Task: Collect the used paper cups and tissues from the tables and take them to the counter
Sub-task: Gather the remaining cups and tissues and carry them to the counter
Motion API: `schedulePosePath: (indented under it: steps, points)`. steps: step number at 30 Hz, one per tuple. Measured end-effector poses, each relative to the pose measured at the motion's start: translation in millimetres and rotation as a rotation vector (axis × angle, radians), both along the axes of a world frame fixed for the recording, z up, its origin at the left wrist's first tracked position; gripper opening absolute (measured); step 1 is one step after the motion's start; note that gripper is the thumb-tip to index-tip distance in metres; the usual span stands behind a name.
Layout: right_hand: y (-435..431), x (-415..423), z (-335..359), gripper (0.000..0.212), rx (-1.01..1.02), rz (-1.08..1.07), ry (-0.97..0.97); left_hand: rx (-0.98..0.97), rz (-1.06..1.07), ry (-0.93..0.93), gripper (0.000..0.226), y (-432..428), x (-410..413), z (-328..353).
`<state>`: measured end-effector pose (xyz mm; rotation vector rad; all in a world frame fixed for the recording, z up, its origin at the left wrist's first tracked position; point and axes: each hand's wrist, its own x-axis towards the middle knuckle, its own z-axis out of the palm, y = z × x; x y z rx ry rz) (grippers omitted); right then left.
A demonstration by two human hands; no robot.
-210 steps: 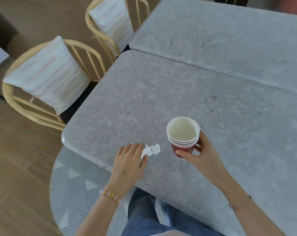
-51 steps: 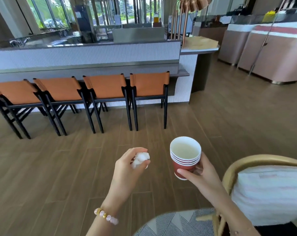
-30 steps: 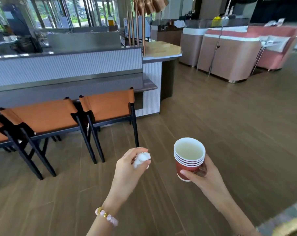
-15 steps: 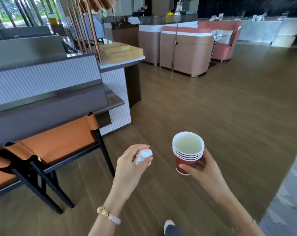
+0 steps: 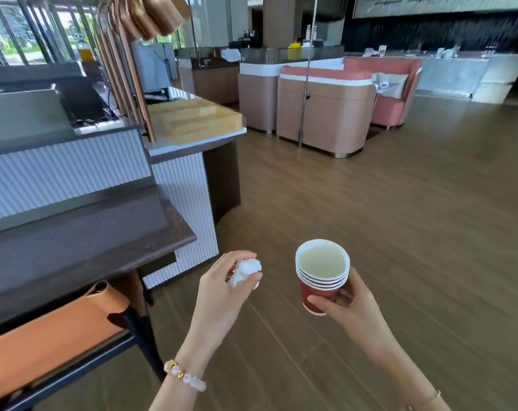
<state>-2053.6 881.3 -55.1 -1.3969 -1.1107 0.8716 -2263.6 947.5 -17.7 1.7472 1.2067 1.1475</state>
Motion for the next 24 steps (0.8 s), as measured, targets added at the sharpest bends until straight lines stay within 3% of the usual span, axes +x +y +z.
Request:
schedulePosePath:
  steps: [9,24]
  points:
    - [162,51,3,0.058,-0.005,-0.025,-0.026,-0.045,-0.022,0.023,0.021,167,46,-10]
    - [459,110,2,0.059,0.033,-0.149,0.000,0.094,-0.145,0.107,0.026,495,123,0]
